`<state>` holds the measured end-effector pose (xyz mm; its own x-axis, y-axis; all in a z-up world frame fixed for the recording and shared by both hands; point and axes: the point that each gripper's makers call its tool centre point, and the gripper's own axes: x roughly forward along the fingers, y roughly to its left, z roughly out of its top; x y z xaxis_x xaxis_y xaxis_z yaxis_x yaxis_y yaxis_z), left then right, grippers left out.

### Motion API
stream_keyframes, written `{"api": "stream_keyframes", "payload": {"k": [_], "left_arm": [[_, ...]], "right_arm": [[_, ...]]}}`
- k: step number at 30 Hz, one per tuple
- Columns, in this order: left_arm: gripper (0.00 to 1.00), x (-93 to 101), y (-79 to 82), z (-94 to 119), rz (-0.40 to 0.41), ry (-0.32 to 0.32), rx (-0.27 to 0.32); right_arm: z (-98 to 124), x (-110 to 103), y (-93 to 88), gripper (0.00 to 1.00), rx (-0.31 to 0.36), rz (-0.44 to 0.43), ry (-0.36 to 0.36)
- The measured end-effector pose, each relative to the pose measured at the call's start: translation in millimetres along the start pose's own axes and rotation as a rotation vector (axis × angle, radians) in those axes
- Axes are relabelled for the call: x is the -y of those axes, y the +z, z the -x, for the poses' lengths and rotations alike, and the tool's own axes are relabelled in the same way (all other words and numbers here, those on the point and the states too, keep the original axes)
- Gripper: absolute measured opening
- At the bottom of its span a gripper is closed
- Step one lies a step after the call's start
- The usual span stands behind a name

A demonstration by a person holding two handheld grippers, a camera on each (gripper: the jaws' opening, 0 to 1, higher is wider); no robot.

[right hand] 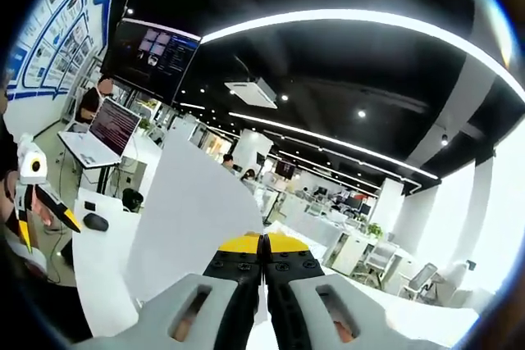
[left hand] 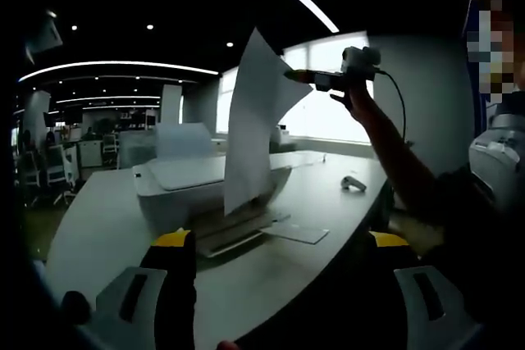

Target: Remove the paper from the printer output slot and place it on top of the printer

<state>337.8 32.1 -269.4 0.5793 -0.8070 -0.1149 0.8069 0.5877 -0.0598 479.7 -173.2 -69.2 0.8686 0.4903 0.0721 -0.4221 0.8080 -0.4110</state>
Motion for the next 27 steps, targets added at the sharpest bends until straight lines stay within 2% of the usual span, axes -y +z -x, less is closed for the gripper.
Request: {"api": "stream_keyframes", "payload": {"k": [14,27], "left_arm": [[0.87,1.9,-0.8,-2,0.0,-0.003,-0.003],[0.87,0.2,-0.8,-1,0.001,0.0,-0.002]], "right_arm": [[-4,10,2.6,0.0,0.027,-0.079,0.01],[-18,26,-3.7,0.0,-0.01,-0.094,0.002]]}}
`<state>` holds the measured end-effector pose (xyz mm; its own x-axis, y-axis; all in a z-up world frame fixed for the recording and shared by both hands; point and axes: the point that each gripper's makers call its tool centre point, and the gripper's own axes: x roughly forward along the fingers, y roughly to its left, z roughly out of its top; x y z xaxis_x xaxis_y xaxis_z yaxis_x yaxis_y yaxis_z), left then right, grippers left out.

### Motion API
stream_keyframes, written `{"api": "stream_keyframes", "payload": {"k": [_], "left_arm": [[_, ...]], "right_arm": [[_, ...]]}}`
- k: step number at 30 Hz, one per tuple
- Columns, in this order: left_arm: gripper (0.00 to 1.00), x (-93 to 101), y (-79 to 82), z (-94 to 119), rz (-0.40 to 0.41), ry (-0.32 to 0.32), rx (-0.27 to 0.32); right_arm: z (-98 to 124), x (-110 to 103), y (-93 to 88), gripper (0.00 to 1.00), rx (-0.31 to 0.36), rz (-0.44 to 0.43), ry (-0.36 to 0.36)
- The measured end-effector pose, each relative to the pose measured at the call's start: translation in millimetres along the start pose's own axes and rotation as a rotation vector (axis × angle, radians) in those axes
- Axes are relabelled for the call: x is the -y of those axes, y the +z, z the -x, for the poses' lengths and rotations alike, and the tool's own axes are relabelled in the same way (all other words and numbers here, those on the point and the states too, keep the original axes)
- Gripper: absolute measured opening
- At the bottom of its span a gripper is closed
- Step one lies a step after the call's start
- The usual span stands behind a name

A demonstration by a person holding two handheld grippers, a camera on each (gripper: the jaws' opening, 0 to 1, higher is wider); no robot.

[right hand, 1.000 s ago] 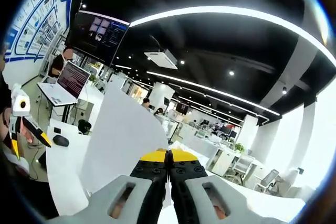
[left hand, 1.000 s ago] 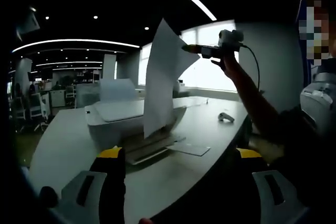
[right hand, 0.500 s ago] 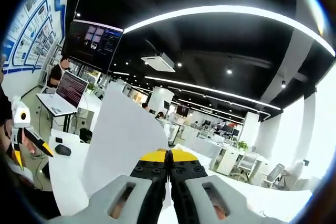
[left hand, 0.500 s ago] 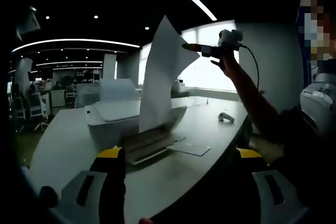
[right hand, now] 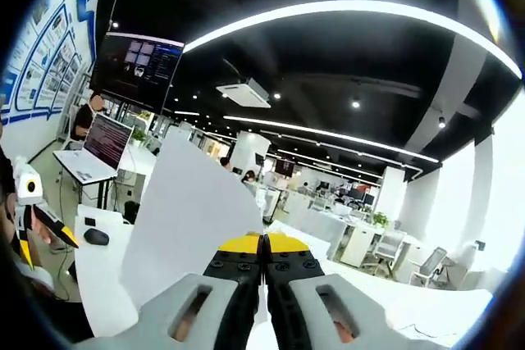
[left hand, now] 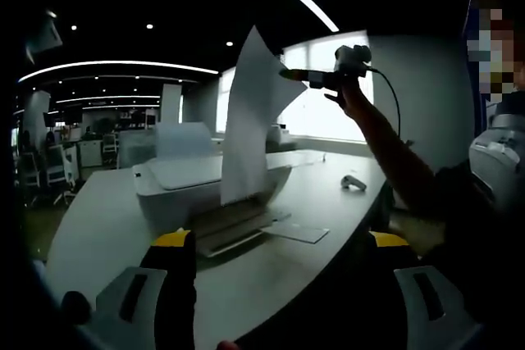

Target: Remove the paper from the printer output slot and place it on top of the printer

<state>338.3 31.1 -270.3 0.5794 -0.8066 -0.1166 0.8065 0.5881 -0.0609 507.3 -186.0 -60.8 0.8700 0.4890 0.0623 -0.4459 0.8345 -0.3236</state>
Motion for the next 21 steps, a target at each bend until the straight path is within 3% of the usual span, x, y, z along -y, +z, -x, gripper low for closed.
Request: {"api": "stream_keyframes", "payload": {"k": [21], "left_arm": [[0.87,-0.8,-0.3,-1,-0.001,-0.002,-0.004]], "right_arm": [[-20,25,-28.1,0.0,-0.053,-0.09,-0.017]]}}
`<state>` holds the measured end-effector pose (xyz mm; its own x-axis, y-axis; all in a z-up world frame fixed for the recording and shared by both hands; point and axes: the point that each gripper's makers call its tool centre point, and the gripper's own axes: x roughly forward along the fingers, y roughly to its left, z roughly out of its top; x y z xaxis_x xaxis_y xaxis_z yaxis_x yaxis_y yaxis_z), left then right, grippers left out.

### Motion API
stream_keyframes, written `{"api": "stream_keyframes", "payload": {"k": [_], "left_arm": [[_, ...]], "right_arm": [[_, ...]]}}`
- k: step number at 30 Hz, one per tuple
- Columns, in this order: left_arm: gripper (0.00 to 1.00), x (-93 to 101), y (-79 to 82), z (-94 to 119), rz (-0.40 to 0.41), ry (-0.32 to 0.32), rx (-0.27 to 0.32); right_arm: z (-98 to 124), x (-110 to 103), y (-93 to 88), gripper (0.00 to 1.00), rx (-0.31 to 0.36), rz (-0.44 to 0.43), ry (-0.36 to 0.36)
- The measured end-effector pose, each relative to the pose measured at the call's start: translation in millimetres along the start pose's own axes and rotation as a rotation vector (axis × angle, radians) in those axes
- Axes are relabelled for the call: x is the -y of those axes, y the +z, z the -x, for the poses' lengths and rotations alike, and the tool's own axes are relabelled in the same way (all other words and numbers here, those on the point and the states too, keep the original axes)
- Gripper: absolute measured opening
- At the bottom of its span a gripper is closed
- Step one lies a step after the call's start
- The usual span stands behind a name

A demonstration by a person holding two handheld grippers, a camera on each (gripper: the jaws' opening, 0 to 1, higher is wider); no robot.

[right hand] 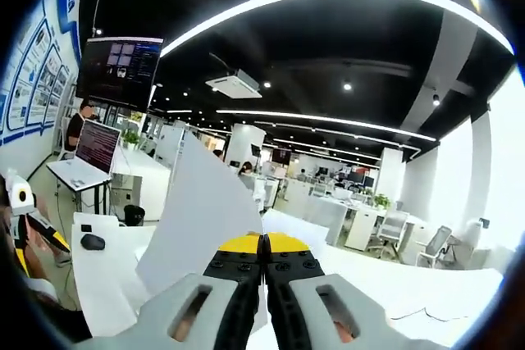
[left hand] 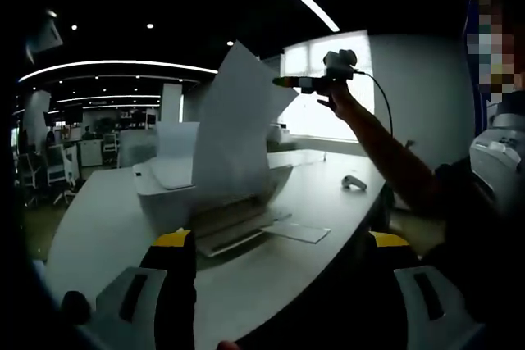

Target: Remove the paper from the printer output slot and place it on top of the printer

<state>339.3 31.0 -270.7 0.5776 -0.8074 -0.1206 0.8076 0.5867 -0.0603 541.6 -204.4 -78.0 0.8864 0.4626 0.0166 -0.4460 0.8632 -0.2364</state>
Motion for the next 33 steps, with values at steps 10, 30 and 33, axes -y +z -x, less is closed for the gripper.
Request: {"api": "stream_keyframes", "payload": {"k": [10,30,33], "left_arm": [[0.87,0.3,0.1,0,-0.001,-0.003,0.0],[0.87,-1.4,-2.5,0,0.005,-0.003,-0.005],[0.87,-0.9,-2.6,0,0.005,-0.005,-0.004]], "right_arm": [[-5,7,-6.2,0.0,-0.008,-0.043,-0.001],[-12,24,-34.9,0.0,-0.029,-0.162,-0.003],[-12,24,-36.8,0.0,-0.03,-0.168,-0.004]]}}
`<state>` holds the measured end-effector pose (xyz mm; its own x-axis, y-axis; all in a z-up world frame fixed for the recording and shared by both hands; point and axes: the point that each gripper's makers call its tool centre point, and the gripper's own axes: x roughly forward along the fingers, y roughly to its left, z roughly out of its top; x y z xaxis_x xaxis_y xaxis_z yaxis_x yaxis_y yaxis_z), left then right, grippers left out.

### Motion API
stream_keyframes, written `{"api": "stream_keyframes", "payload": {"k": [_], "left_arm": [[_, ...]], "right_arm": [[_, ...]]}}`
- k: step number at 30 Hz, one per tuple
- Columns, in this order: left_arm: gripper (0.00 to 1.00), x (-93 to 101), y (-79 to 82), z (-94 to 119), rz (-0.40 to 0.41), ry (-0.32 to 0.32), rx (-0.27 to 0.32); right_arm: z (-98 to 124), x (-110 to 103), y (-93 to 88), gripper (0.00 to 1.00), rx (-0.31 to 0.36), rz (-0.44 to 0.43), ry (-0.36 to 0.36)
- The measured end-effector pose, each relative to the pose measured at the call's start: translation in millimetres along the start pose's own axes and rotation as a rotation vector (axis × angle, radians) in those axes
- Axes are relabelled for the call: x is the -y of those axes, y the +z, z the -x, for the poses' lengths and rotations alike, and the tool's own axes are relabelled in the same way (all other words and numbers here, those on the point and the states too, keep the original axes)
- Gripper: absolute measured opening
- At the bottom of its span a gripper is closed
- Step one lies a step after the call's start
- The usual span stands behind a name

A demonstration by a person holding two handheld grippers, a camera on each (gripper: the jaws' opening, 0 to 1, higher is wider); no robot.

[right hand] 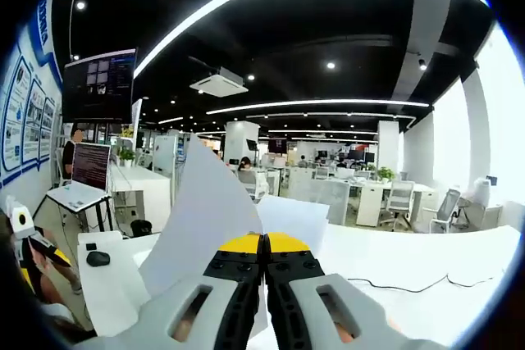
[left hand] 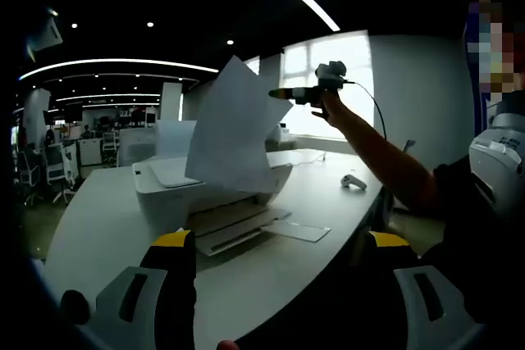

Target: Remove the paper from the printer output slot and place it on top of the printer

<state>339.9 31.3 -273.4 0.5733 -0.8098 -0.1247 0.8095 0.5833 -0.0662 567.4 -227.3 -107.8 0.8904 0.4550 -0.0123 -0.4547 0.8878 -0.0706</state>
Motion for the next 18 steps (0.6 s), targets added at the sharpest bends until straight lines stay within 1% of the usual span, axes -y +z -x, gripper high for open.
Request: {"api": "stream_keyframes", "payload": {"k": [7,18], "left_arm": [[0.87,0.5,-0.8,-1,0.002,-0.001,-0.002],[0.87,1.6,-1.2,-1,0.0,-0.002,-0.005]], "right_arm": [[-1,7,-5.0,0.0,-0.001,-0.033,-0.002],[-3,15,-6.6,0.0,0.012,-0.079,-0.012]]}}
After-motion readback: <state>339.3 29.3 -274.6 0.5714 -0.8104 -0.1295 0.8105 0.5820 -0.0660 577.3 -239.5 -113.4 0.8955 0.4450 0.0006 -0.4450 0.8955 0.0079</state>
